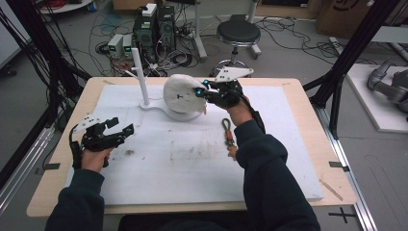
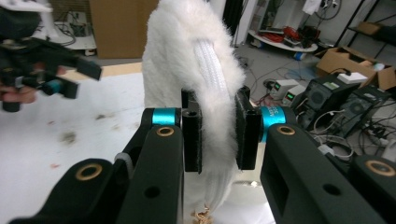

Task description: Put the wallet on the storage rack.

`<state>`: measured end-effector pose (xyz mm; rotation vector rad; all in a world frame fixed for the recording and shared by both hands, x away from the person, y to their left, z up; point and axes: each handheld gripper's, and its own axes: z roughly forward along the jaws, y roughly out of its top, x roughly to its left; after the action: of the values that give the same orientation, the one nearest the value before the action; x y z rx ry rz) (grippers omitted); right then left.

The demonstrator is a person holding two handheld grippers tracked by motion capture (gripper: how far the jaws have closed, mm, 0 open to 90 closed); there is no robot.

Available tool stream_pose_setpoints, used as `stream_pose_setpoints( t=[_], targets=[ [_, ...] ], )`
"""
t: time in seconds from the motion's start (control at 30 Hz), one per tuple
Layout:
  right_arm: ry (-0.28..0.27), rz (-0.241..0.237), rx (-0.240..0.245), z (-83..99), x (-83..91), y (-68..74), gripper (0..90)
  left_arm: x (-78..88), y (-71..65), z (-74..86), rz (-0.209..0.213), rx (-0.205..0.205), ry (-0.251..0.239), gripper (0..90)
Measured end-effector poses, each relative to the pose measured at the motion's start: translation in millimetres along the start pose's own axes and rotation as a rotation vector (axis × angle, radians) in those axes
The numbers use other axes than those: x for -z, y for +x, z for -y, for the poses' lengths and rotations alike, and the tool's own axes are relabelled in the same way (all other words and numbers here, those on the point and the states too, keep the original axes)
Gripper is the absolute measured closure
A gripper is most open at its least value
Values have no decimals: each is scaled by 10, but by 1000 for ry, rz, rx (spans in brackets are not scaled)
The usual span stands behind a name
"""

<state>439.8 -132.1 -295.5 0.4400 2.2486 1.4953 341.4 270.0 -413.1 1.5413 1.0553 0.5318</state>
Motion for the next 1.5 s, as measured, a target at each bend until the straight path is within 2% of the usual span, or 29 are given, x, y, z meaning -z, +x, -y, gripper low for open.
stream_pose_setpoints(
  t=[0.17, 0.23, 0.27, 0.4, 0.43, 0.57, 0.77, 0.83, 0.87, 0.93, 0.97, 1.03, 1.1, 1.13, 1.27, 1.37, 1.47, 1.5],
  targets=[
    [5, 24, 29, -73, -171, -121, 772, -17, -17, 1, 12, -5, 8, 224],
    [20, 22, 25, -86, -222, -144, 772, -23, -24, 3, 13, -5, 7, 227],
    [23, 22, 53, -105, -313, -186, 772, -27, -25, 4, 15, -5, 6, 229],
    [55, 21, 68, -158, -453, -251, 772, -33, -27, 5, 19, 0, 6, 230],
    [64, 25, 78, -209, -547, -288, 772, -33, -27, 6, 19, 2, 4, 230],
    [71, 34, 108, -271, -682, -348, 771, -31, -21, 7, 22, 9, 1, 230],
    [89, 53, 126, -254, -817, -426, 770, -26, -29, 4, 27, 7, 0, 231],
    [100, 59, 126, -211, -857, -451, 770, -25, -27, 5, 27, 12, -1, 231],
    [116, 63, 154, -160, -890, -471, 770, -21, -20, 5, 27, 13, 0, 231],
    [134, 70, 166, -85, -910, -478, 770, -20, -15, 4, 25, 15, -2, 231],
    [146, 72, 158, -45, -909, -476, 770, -17, -14, 3, 25, 15, 1, 231],
    [153, 87, 174, 33, -904, -499, 770, -18, -16, 4, 25, 16, 1, 232],
    [186, 82, 170, 102, -890, -484, 770, -22, -17, 5, 30, 17, 2, 233],
    [187, 86, 201, 127, -895, -491, 770, -24, -20, 6, 30, 16, 3, 233],
    [249, 77, 222, 223, -910, -457, 771, -32, -28, 8, 32, 11, 10, 234],
    [267, 71, 233, 265, -931, -436, 772, -30, -30, 9, 32, 14, 11, 234],
    [292, 78, 272, 284, -980, -391, 773, -32, -33, 8, 34, 15, 12, 234],
    [317, 89, 295, 289, -995, -372, 775, -36, -37, 10, 35, 16, 12, 234]
  ],
)
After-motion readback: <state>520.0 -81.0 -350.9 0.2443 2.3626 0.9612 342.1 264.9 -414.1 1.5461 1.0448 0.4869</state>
